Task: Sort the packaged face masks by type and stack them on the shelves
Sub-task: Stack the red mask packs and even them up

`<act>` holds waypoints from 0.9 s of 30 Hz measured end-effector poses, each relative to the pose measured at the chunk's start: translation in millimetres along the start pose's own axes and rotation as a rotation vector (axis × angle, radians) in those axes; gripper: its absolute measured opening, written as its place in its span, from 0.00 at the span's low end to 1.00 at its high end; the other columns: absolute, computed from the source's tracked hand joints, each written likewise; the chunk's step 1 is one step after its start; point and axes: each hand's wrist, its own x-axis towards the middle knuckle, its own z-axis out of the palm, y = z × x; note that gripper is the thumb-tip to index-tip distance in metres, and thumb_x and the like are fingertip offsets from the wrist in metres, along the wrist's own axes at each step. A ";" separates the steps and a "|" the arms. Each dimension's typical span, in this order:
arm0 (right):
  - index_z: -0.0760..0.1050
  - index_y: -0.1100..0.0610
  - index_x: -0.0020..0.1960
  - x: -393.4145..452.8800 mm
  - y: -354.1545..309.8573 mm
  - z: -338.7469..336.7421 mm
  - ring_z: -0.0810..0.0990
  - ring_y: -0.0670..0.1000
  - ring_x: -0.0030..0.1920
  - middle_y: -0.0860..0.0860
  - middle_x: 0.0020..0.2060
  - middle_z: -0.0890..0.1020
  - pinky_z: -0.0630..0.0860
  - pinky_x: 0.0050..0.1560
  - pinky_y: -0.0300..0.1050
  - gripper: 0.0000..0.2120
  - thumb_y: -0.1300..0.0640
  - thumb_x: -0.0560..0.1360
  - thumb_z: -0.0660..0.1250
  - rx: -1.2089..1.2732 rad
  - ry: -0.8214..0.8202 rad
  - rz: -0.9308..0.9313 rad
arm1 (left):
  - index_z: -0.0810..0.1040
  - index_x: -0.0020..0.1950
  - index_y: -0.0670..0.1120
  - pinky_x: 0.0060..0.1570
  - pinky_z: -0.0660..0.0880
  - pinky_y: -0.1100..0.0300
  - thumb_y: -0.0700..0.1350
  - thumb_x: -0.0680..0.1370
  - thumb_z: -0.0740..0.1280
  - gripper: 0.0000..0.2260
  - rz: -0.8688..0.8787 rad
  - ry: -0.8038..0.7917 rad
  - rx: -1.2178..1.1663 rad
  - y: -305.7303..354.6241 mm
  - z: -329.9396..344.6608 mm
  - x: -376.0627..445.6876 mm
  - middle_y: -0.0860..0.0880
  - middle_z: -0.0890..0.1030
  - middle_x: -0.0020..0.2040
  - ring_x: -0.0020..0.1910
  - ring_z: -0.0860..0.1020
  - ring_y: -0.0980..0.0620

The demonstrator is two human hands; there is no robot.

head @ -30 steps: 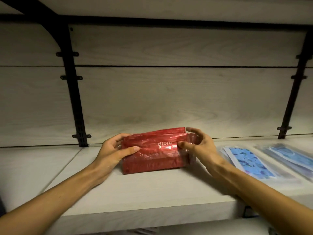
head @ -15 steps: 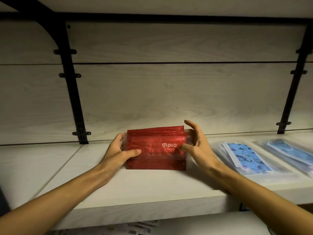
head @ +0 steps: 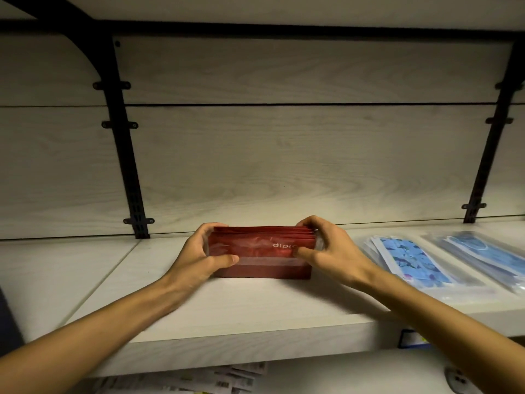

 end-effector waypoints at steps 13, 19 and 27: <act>0.71 0.52 0.41 39.6 -44.6 -15.3 0.76 0.56 0.38 0.49 0.35 0.77 0.66 0.32 0.46 0.11 0.45 0.74 0.66 -0.720 -0.300 -0.122 | 0.77 0.61 0.43 0.52 0.78 0.68 0.30 0.72 0.75 0.20 0.102 -0.030 0.179 29.8 9.6 7.3 0.50 0.85 0.52 0.54 0.83 0.52; 0.80 0.60 0.48 42.6 -26.6 -19.5 0.82 0.50 0.35 0.53 0.38 0.84 0.80 0.40 0.46 0.10 0.54 0.78 0.66 0.175 -0.159 0.306 | 0.59 0.77 0.46 0.72 0.66 0.53 0.47 0.73 0.78 0.39 0.000 0.309 0.272 58.2 31.0 30.7 0.48 0.67 0.74 0.72 0.68 0.49; 0.76 0.56 0.43 9.4 11.2 -11.8 0.76 0.47 0.23 0.49 0.24 0.79 0.69 0.22 0.37 0.12 0.50 0.80 0.62 0.217 -0.149 0.673 | 0.73 0.48 0.47 0.62 0.75 0.50 0.40 0.79 0.67 0.04 -0.611 -0.183 -0.205 48.5 88.4 10.1 0.45 0.70 0.48 0.51 0.74 0.47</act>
